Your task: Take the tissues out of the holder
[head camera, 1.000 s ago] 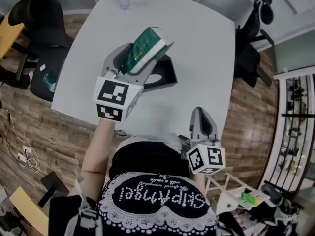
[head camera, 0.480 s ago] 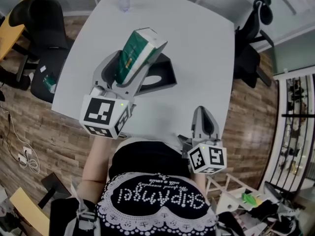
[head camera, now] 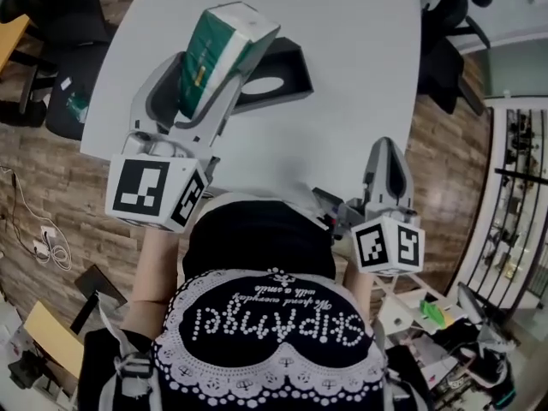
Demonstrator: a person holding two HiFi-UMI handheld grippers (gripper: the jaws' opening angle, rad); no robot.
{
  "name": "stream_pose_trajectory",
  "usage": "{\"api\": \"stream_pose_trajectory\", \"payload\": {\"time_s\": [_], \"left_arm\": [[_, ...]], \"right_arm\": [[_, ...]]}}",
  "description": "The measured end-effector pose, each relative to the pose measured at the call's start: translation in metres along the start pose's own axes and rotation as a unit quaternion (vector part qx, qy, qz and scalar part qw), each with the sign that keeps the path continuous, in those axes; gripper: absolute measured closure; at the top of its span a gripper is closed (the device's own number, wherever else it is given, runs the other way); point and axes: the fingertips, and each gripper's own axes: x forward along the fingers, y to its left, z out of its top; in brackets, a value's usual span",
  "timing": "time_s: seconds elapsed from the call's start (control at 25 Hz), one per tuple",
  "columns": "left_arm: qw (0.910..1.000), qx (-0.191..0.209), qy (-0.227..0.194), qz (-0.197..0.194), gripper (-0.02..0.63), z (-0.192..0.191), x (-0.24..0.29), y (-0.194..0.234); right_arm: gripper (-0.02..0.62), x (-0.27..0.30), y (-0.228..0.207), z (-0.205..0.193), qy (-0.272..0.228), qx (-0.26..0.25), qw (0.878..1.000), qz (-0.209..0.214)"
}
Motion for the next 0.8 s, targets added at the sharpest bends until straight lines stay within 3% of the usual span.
{"api": "stream_pose_trajectory", "payload": {"time_s": [0.32, 0.8], "left_arm": [[1.0000, 0.008, -0.002, 0.001, 0.276, -0.005, -0.029, -0.016], [0.9996, -0.015, 0.023, 0.006, 0.278, -0.032, -0.054, -0.016]], "right_arm": [[0.560, -0.017, -0.009, 0.006, -0.003, 0.003, 1.000, -0.007], [0.560, -0.022, -0.023, 0.003, 0.004, -0.008, 1.000, -0.027]]}}
